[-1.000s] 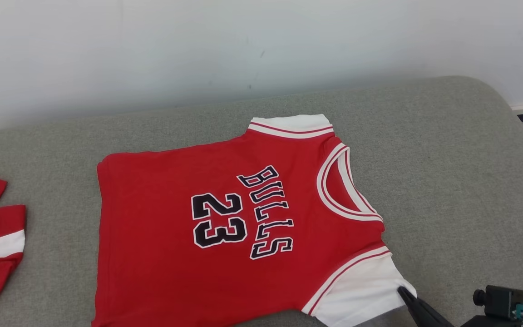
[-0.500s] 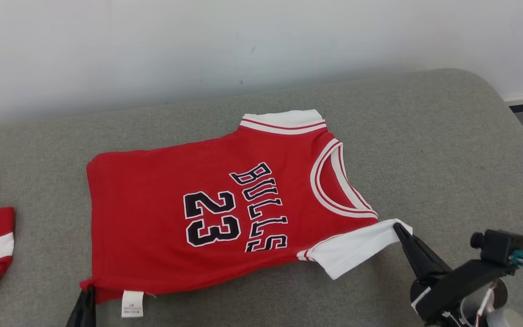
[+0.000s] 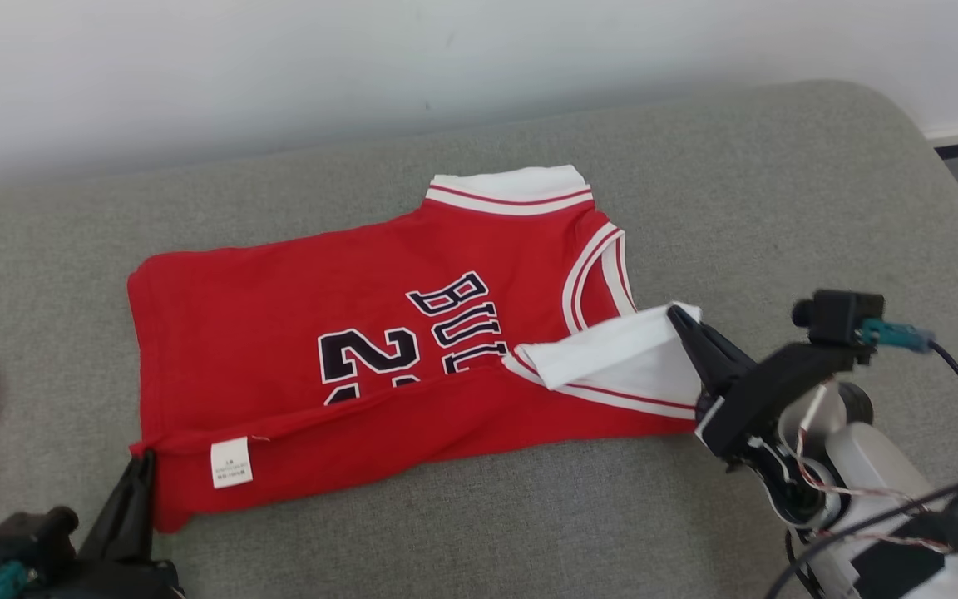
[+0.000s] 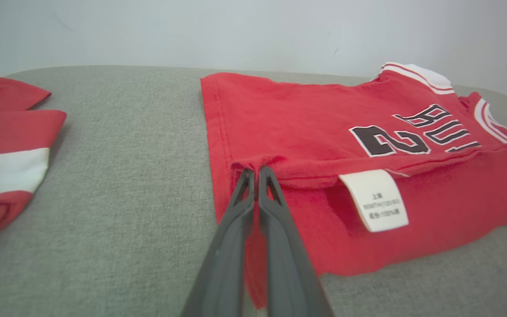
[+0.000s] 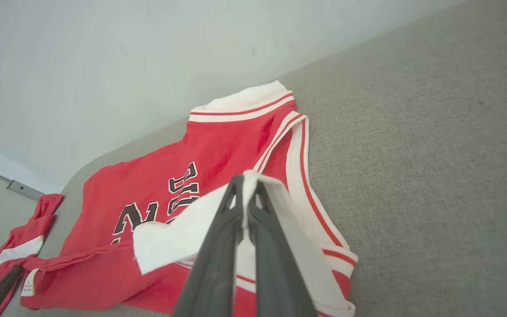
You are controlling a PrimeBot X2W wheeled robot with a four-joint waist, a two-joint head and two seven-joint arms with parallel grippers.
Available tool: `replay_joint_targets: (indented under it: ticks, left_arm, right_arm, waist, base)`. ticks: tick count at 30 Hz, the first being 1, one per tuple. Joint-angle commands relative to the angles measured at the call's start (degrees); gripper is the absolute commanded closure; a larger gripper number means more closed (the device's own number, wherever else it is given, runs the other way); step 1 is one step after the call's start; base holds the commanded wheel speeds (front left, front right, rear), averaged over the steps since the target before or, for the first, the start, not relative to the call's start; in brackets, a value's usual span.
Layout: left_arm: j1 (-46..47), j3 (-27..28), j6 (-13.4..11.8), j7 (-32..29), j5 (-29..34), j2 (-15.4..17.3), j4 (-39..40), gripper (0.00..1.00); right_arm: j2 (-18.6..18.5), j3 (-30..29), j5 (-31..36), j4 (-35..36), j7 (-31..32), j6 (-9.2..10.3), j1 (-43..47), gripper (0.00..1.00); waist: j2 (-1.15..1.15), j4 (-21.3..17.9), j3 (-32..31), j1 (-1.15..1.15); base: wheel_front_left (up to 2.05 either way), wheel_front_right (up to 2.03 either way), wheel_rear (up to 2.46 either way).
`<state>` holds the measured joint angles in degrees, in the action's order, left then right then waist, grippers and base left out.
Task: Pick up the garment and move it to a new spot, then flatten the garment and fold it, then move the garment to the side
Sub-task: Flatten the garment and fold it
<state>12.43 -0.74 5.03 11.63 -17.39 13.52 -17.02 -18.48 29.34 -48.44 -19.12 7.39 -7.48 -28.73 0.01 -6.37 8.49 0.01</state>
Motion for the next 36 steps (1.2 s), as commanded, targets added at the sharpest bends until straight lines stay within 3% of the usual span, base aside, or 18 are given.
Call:
replay_joint_targets:
  ticks: [1,16,17,18,19,20,28,36]
  left_arm:
    - [1.8,-0.3,0.5,-0.1,0.9,1.1,-1.8,1.00]
    - [13.2,-3.5,1.8,1.2,0.8,5.1,-14.9,1.00]
    - [13.5,-3.6,1.8,1.4,0.7,5.1,-15.5,1.00]
    - [13.7,-3.8,1.8,1.7,0.7,5.1,-15.9,0.65]
    - [13.9,-3.9,1.9,1.9,0.7,5.1,-16.4,0.15]
    - [13.9,-4.1,1.9,2.2,0.7,5.1,-16.8,0.00]
    - [11.3,-2.9,1.1,3.4,0.6,3.8,-16.6,0.00]
    - [5.3,-0.4,0.0,3.5,1.2,1.4,-9.0,0.00]
  right_arm:
    - [0.6,1.1,-0.5,-1.8,-0.5,-0.03,-2.2,1.00]
    - [2.5,11.7,-3.2,-17.1,-6.9,-0.03,-15.7,1.00]
    - [2.5,12.3,-3.4,-17.8,-7.5,-0.03,-16.1,0.92]
    - [2.5,12.9,-3.4,-18.3,-8.1,-0.03,-16.5,0.58]
    - [2.4,13.5,-3.7,-18.7,-8.8,-0.03,-16.8,0.13]
    - [2.5,14.0,-4.3,-19.2,-9.3,-0.03,-16.9,0.00]
    - [0.7,17.9,-5.9,-21.1,-15.9,-0.03,-16.8,0.00]
    - [-1.2,19.9,-5.3,-21.2,-20.6,-0.03,-13.7,0.00]
  waist:
    - [-0.01,-0.4,1.2,-0.01]
    - [-0.01,-1.1,5.5,-0.01]
    - [-0.01,-1.1,5.5,-0.01]
    - [-0.01,-1.1,5.6,-0.01]
    - [-0.01,-1.0,5.6,-0.01]
    - [-0.01,-1.0,5.6,-0.01]
    - [-0.01,-0.2,4.3,-0.01]
    - [-0.01,1.1,2.6,-0.01]
  base:
    - [0.00,0.00,0.00]
    - [0.00,0.00,0.00]
    - [0.00,0.00,0.00]
    - [0.00,0.00,0.00]
    - [0.00,0.00,0.00]
    - [0.00,0.00,0.00]
    - [0.00,0.00,0.00]
    - [0.00,0.00,0.00]
